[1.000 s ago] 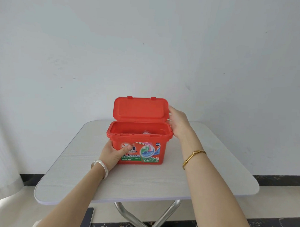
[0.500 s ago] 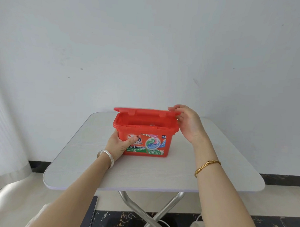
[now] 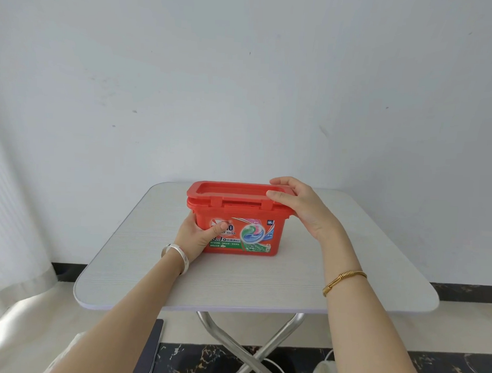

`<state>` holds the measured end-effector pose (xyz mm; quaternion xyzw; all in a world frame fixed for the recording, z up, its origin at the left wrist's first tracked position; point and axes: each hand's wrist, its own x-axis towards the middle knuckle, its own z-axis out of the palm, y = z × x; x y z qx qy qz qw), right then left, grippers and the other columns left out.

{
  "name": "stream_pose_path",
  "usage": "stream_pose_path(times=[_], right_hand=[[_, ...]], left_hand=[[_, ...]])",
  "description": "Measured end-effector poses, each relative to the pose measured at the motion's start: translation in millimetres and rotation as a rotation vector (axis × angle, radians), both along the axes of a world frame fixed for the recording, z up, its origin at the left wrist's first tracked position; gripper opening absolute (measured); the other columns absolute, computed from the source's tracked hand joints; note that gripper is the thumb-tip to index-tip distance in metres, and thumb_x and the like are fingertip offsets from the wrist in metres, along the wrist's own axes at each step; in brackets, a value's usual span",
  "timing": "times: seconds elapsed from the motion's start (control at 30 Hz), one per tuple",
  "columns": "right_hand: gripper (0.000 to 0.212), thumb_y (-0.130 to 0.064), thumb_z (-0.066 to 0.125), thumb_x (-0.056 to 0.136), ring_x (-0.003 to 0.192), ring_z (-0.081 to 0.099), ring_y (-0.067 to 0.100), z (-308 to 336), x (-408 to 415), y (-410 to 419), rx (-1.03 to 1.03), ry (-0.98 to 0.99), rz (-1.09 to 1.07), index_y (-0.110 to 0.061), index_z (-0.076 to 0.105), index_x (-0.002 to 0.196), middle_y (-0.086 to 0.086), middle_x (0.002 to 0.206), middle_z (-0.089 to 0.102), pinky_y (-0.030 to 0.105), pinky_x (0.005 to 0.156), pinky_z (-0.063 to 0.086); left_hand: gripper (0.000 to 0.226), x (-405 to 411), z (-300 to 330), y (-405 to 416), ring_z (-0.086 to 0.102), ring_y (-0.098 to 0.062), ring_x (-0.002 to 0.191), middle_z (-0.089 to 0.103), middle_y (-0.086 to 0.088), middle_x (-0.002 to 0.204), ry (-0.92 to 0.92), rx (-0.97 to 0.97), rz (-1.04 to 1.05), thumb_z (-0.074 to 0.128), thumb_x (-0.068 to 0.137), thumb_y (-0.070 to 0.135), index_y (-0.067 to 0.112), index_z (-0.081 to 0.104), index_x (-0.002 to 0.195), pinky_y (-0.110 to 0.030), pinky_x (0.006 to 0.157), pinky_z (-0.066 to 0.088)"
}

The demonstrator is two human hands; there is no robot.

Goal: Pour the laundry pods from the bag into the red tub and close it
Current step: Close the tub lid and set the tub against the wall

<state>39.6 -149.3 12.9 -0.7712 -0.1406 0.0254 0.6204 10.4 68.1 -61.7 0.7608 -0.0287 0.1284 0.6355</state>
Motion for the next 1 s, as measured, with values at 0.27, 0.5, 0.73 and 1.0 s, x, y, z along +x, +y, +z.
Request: stream_pose_path(times=[0.27,0.5,0.73,1.0], right_hand=[[0.036,-0.024,0.072,0.078,0.099,0.064,0.021,-4.8,-0.6,-1.8,-0.016,0.001,0.004,-0.02,0.061,0.112,0.005,0.117,0.064,0.031,0.085,0.049],[0.055,-0.026,0.071,0.079,0.11,0.061,0.023,-0.8,-4.5,-0.3,-0.027,0.033,-0.001,-0.023,0.048,0.129,0.006,0.131,0.056,0.035,0.093,0.051],[0.064,-0.026,0.071,0.079,0.109,0.062,0.023,1.4,-5.2,1.1,-0.03,0.053,0.015,-0.028,0.042,0.136,0.007,0.136,0.053,0.038,0.096,0.051],[0.072,-0.024,0.072,0.079,0.118,0.055,0.021,4.5,-9.2,-1.3,-0.084,0.04,0.014,-0.026,0.036,0.141,0.003,0.145,0.043,0.039,0.099,0.048]], left_hand=[[0.106,2.4,-1.5,1.2,0.067,-0.014,0.094,0.07,0.0,0.1,-0.022,-0.011,-0.025,0.074,0.034,0.072,0.01,0.056,0.117,-0.024,0.082,0.052],[0.102,-1.7,5.5,-2.1,0.067,-0.011,0.091,0.069,0.002,0.103,-0.009,-0.287,-0.064,0.065,0.038,0.081,0.017,0.055,0.116,-0.02,0.077,0.054],[0.027,-2.9,35.2,-9.2,0.067,-0.005,0.056,0.072,0.006,0.069,0.004,-0.504,0.024,0.051,0.088,0.033,0.013,0.06,0.104,-0.016,0.049,0.051],[0.01,-5.8,31.6,-9.1,0.063,-0.002,0.049,0.068,0.012,0.055,-0.02,-0.506,0.047,0.05,0.088,0.015,0.016,0.059,0.085,-0.014,0.046,0.048]])
